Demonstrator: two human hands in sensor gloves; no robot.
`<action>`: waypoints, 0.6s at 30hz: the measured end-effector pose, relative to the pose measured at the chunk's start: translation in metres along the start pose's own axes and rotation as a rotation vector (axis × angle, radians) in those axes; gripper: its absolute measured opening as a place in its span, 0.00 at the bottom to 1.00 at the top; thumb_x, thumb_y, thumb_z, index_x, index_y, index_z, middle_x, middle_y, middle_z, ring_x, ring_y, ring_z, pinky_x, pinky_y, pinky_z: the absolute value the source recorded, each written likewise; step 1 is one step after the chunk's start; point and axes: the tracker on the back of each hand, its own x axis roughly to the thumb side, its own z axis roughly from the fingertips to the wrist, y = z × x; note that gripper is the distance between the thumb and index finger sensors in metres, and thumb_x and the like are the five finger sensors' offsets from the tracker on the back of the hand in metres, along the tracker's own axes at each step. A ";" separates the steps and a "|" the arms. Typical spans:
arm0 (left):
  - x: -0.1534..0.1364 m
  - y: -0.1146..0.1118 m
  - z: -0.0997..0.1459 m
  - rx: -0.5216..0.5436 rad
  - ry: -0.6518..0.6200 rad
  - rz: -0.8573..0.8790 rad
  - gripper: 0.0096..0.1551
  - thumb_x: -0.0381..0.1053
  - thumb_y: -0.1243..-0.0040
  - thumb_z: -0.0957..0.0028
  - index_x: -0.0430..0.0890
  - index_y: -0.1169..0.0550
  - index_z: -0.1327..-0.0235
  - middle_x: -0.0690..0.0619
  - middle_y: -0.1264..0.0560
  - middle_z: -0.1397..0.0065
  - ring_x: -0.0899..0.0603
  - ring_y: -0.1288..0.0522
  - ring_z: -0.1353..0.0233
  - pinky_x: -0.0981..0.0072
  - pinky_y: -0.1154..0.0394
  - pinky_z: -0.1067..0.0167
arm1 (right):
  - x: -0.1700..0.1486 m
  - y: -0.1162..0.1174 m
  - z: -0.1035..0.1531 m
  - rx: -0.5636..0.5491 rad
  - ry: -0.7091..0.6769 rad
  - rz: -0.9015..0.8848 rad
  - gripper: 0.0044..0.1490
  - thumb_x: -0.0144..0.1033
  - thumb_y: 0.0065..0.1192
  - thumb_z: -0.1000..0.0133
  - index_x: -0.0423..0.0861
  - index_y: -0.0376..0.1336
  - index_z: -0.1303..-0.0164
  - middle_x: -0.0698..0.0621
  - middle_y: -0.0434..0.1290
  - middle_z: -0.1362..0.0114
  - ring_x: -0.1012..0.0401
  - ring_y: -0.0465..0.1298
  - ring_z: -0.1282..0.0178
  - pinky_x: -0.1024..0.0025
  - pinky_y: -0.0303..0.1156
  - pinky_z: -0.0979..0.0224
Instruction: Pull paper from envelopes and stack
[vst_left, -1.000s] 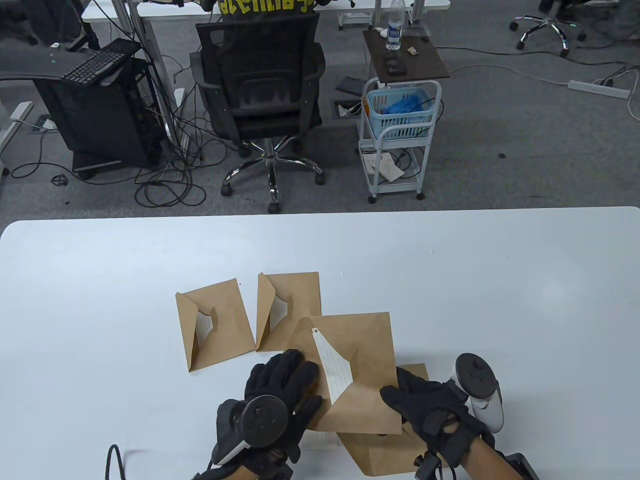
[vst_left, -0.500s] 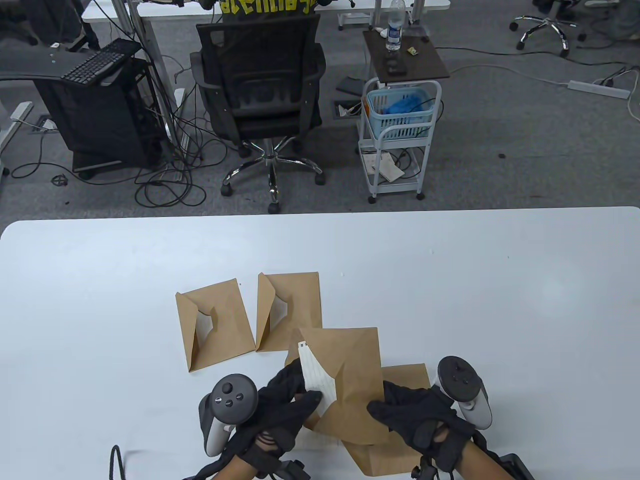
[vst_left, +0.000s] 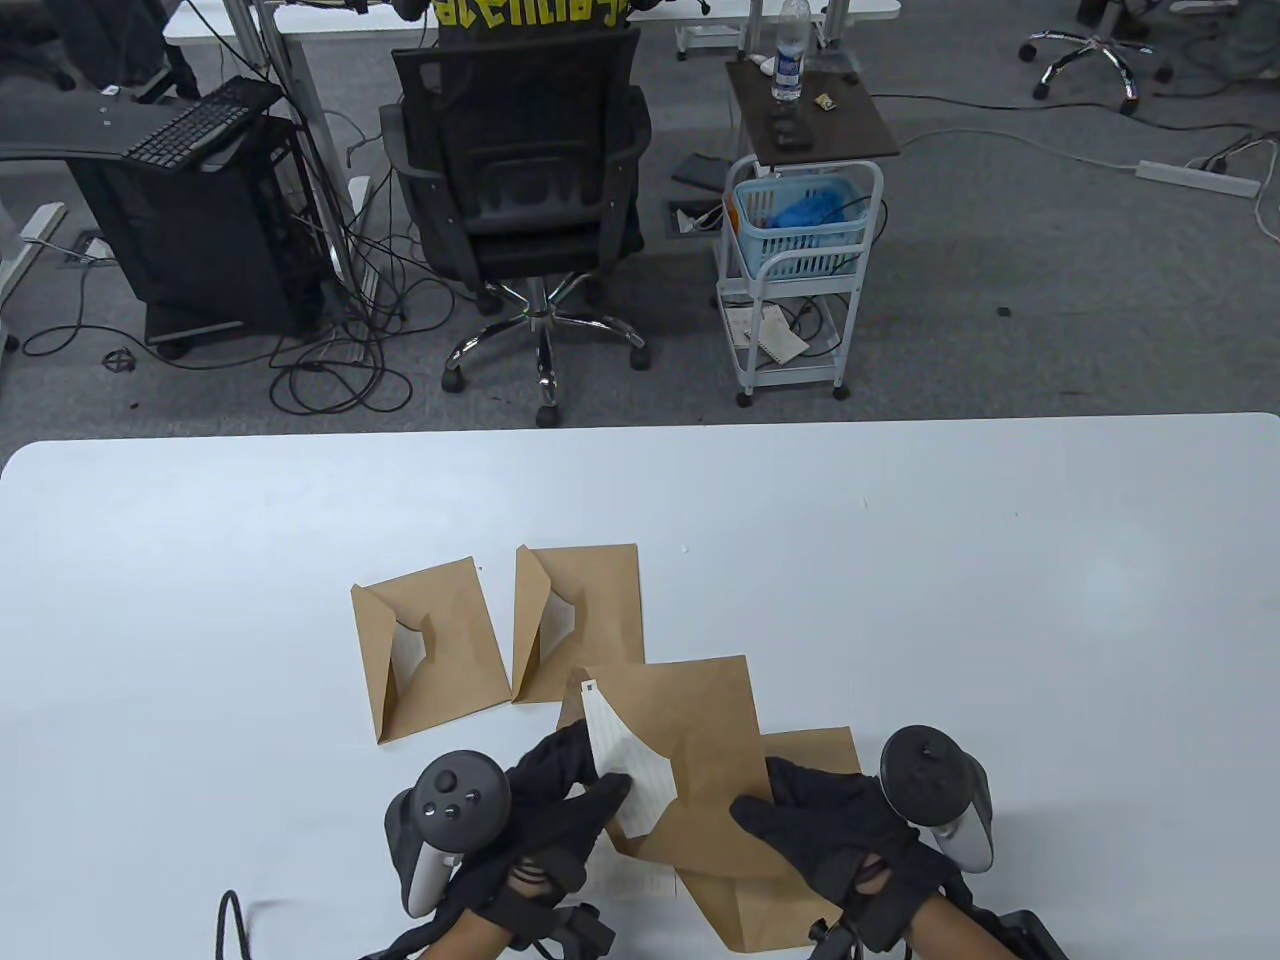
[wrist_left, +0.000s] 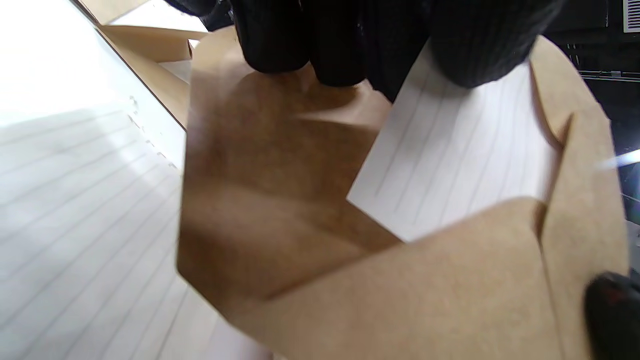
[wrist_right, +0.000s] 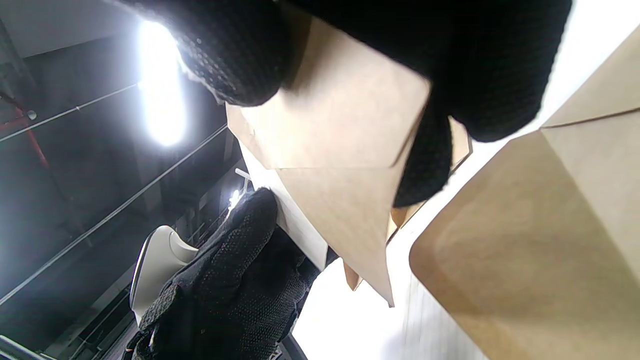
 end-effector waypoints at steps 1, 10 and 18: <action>-0.001 0.001 0.000 0.008 0.005 0.001 0.20 0.55 0.35 0.48 0.48 0.19 0.46 0.48 0.32 0.23 0.34 0.34 0.21 0.32 0.45 0.26 | 0.000 -0.001 0.000 -0.006 -0.001 0.002 0.24 0.40 0.67 0.45 0.46 0.71 0.39 0.44 0.84 0.48 0.54 0.89 0.59 0.52 0.80 0.47; -0.025 0.024 -0.004 0.074 0.128 0.006 0.20 0.55 0.39 0.46 0.57 0.22 0.41 0.50 0.24 0.31 0.37 0.24 0.29 0.35 0.38 0.29 | -0.003 -0.034 0.008 -0.131 0.017 -0.066 0.24 0.39 0.67 0.45 0.46 0.71 0.39 0.43 0.84 0.47 0.53 0.88 0.59 0.52 0.80 0.47; -0.031 0.035 -0.003 0.120 0.141 -0.050 0.20 0.54 0.37 0.47 0.55 0.20 0.41 0.55 0.15 0.50 0.44 0.13 0.46 0.40 0.30 0.34 | -0.017 -0.066 0.013 -0.239 0.069 -0.156 0.24 0.38 0.67 0.45 0.45 0.71 0.39 0.42 0.83 0.47 0.52 0.88 0.59 0.51 0.80 0.47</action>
